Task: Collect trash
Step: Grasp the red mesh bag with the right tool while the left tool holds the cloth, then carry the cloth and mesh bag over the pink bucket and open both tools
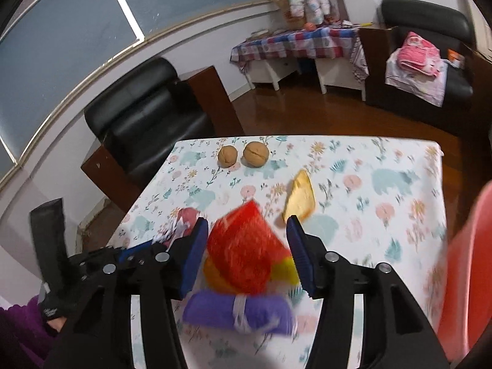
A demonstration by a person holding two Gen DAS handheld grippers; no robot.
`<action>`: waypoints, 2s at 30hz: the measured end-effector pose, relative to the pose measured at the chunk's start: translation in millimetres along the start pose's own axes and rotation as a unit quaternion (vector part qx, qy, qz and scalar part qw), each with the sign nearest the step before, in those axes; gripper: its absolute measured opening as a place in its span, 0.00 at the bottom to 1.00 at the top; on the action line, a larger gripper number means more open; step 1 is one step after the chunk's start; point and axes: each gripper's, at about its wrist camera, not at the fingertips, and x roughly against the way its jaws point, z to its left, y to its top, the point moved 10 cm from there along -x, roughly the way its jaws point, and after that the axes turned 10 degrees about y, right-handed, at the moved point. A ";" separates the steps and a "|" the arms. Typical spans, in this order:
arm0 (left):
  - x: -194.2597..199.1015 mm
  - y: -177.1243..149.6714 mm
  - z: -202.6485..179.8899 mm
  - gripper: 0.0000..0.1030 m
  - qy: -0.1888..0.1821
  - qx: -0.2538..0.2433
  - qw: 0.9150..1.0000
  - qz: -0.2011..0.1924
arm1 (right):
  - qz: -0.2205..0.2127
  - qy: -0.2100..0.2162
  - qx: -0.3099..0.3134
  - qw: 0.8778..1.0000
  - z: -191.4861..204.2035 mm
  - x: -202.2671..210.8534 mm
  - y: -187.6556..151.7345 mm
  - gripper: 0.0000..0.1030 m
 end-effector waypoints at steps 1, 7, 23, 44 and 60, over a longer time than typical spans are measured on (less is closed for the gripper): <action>-0.3 0.9 -0.9 0.10 -0.002 0.000 1.000 0.000 | 0.010 0.003 -0.003 1.000 -3.6 -6.5 3.0 0.52; -2.4 1.8 -1.7 0.10 -0.008 0.002 1.000 0.002 | 0.056 0.038 -0.020 0.998 -5.9 -27.6 2.6 0.52; 19.3 16.6 -12.2 0.10 -0.033 -0.005 0.999 -0.029 | 0.043 -0.015 0.006 0.999 12.4 15.9 -31.0 0.08; 77.6 57.5 -93.6 0.10 -0.127 -0.103 0.983 -0.090 | -0.133 -0.089 -0.086 0.983 -8.2 160.8 -23.6 0.06; 104.6 35.0 -191.2 0.10 -0.149 -0.155 0.973 -0.084 | -0.179 -0.185 -0.116 0.959 -82.3 239.0 -50.3 0.06</action>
